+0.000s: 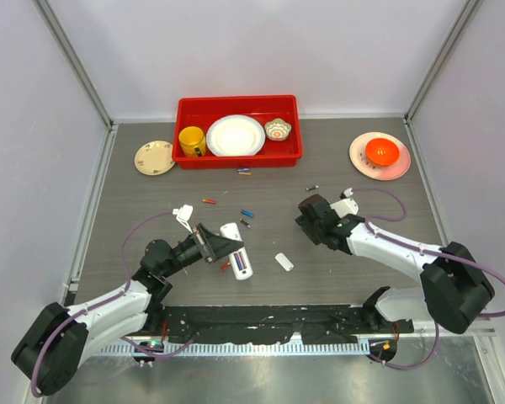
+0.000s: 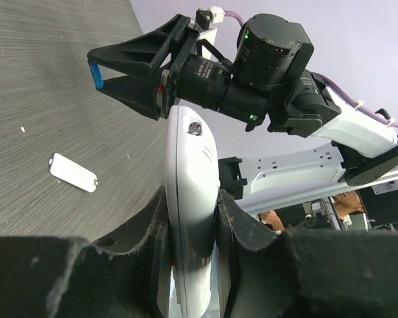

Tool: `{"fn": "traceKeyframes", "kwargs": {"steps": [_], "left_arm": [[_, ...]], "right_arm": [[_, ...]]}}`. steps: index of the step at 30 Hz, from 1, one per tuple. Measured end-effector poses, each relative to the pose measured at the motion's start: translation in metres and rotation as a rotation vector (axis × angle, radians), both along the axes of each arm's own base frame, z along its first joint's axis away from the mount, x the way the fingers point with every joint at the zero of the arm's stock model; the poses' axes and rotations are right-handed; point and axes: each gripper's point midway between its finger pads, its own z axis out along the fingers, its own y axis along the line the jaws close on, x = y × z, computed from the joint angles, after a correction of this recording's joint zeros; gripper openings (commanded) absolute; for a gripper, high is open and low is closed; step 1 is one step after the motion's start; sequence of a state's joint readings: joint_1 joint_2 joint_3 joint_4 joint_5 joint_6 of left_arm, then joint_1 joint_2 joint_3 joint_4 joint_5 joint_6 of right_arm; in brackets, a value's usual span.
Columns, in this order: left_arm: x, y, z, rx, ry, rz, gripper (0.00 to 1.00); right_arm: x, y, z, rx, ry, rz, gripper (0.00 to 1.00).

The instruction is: Load the batteries into the remote control

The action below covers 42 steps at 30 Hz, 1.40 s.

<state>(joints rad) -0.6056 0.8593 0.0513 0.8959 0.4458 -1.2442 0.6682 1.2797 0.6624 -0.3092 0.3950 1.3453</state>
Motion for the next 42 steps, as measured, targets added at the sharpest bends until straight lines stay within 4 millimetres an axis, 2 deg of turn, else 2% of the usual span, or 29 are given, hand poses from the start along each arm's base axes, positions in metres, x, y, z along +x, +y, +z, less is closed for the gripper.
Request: {"fn": "traceKeyframes", "kwargs": {"steps": [6,15,19,24,30,38,42], "left_arm": [[0.000,0.000,0.003,-0.007,-0.010,-0.001,0.00],[0.000,0.000,0.004,-0.011,-0.016,-0.001,0.00],[-0.001,0.000,0.005,-0.014,-0.020,0.000,0.00],[-0.001,0.000,0.006,-0.016,-0.023,0.000,0.00],[-0.002,0.001,0.010,-0.024,-0.035,0.000,0.00],[-0.003,0.002,0.014,-0.034,-0.049,0.000,0.00],[-0.004,0.003,0.016,-0.035,-0.053,0.000,0.00]], "right_arm": [[0.011,0.000,-0.007,-0.009,0.061,-0.224,0.02],[0.005,-0.010,-0.038,-0.112,0.169,-0.304,0.21],[0.001,-0.013,-0.044,-0.137,0.191,-0.302,0.35],[0.001,-0.012,-0.045,-0.147,0.199,-0.284,0.54],[0.004,-0.006,-0.043,-0.147,0.206,-0.258,0.67],[0.003,0.000,-0.038,-0.180,0.226,-0.174,0.72],[0.013,0.003,-0.013,-0.249,0.169,-0.031,0.72]]}}
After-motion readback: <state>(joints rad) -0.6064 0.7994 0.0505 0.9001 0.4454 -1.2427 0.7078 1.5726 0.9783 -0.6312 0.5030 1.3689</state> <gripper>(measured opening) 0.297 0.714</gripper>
